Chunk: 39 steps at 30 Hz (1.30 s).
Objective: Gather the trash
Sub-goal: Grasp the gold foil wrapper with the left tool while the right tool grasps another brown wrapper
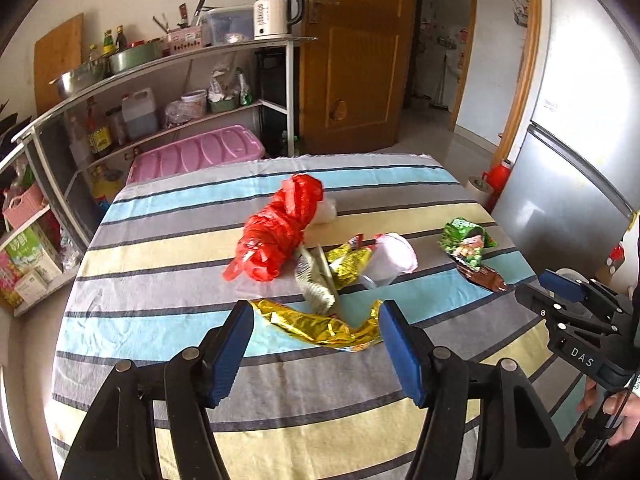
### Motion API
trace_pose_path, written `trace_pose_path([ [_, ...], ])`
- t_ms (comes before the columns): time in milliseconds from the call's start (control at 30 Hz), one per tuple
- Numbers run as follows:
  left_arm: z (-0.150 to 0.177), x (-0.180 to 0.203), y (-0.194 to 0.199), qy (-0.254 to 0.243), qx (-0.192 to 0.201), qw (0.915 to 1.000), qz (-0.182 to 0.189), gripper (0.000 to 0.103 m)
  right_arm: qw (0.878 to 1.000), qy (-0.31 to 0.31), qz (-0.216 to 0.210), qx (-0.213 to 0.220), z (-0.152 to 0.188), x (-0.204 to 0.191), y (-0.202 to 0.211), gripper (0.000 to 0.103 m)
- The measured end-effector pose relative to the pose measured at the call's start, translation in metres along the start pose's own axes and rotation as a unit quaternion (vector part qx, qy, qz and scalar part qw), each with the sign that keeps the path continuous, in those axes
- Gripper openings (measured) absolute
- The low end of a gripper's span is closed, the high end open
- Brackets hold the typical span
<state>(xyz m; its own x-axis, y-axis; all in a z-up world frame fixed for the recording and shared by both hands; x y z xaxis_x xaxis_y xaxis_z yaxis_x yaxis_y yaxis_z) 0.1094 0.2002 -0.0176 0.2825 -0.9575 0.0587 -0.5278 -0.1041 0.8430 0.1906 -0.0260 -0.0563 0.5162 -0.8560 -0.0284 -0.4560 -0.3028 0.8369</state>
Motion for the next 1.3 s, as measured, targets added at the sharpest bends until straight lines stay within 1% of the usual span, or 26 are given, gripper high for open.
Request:
trace_pose_path([
  [133,0.002,-0.023,-0.002,0.017,-0.003,0.9998,-0.004,0.065,1.000,0.023,0.007,-0.008,-0.008,-0.008,-0.011,0.050],
  [200,0.004,-0.030,-0.005,0.021,-0.009,0.9997,0.009,0.065,0.999,0.030,0.006,-0.013,-0.012,-0.010,-0.015,0.050],
  [300,0.006,-0.035,-0.010,0.021,-0.019,0.9994,0.019,0.065,0.999,0.037,0.003,-0.023,-0.018,-0.009,-0.021,0.050],
  [467,0.005,-0.026,-0.019,0.001,-0.025,0.9978,0.062,0.065,0.999,0.041,-0.011,-0.034,-0.025,-0.007,-0.032,0.050],
  [567,0.004,-0.019,-0.031,0.000,-0.046,0.9956,0.081,0.065,0.998,0.048,-0.017,-0.035,-0.028,-0.007,-0.038,0.050],
  [667,0.004,-0.011,-0.042,0.005,-0.060,0.9934,0.097,0.065,0.998,0.037,-0.021,-0.041,-0.029,-0.005,-0.045,0.050],
  [833,0.003,-0.007,-0.057,0.020,-0.076,0.9923,0.096,0.065,0.998,0.037,-0.012,-0.044,-0.032,-0.006,-0.053,0.050],
  [933,0.002,-0.006,-0.065,0.028,-0.086,0.9919,0.089,0.065,0.998,0.038,-0.013,-0.052,-0.033,-0.009,-0.059,0.050],
  [1167,0.001,-0.004,-0.068,0.039,-0.080,0.9922,0.087,0.065,0.998,0.033,-0.020,-0.054,-0.032,-0.009,-0.062,0.050],
  [1233,0.000,-0.008,-0.068,0.052,-0.075,0.9921,0.086,0.065,0.998,0.031,-0.021,-0.055,-0.031,-0.009,-0.062,0.050],
  [1300,0.000,-0.009,-0.069,0.057,-0.076,0.9917,0.087,0.063,0.998,0.030,-0.017,-0.056,-0.031,-0.008,-0.063,0.044],
])
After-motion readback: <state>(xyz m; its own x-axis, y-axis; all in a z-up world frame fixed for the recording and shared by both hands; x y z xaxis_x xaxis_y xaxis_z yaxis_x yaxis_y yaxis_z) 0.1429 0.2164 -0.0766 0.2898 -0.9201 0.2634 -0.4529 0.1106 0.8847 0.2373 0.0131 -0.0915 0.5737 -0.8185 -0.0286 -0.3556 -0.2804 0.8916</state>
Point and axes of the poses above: each gripper's, at about its wrist camera, not at the fingertips, and y roughly against the way its jaws point, x to its right, z to its underside, the point moved 3 cm from there along -y, roughly the way its jaws point, and after that the axes turned 11 degrees about -x, right-handed, at the moved point
